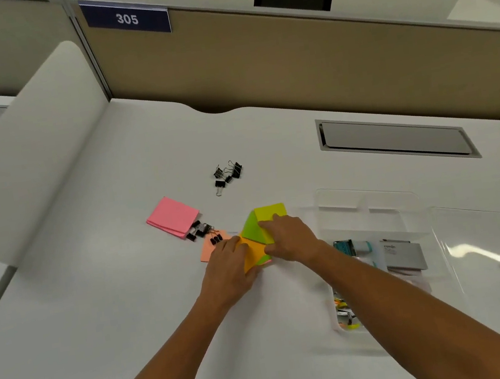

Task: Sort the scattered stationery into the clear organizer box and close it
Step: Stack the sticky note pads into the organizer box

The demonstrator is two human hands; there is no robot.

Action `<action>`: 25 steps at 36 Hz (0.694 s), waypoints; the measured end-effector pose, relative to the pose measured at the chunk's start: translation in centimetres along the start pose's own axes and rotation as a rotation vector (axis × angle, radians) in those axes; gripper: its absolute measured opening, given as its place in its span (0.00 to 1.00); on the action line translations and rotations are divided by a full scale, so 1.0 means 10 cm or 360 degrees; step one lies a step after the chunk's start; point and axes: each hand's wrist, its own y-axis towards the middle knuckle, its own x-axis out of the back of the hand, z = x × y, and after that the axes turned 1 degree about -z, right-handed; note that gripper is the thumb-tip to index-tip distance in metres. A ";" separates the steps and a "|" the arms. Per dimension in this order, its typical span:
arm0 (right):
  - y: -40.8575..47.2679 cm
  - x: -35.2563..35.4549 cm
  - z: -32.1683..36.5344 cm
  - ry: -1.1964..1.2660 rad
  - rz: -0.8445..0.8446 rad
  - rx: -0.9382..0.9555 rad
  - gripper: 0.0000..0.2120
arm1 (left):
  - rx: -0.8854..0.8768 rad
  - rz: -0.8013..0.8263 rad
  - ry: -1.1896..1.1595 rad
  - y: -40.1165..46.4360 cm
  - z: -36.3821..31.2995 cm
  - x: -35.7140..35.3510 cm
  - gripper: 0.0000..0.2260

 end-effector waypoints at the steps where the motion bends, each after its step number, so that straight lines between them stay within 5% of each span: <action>1: -0.04 -0.03 0.01 -0.0019 -0.0010 0.0009 0.30 | 0.0002 0.0013 0.0006 -0.03 -0.03 0.00 0.20; 15: -0.40 -0.16 0.02 -0.0059 -0.0363 0.0073 0.17 | 0.0055 0.0412 0.0144 -0.21 -0.23 0.15 0.07; 25: -0.68 0.05 -0.13 0.0265 -0.0720 -0.0056 0.18 | 0.0171 0.0528 0.0250 -0.19 -0.35 0.28 0.13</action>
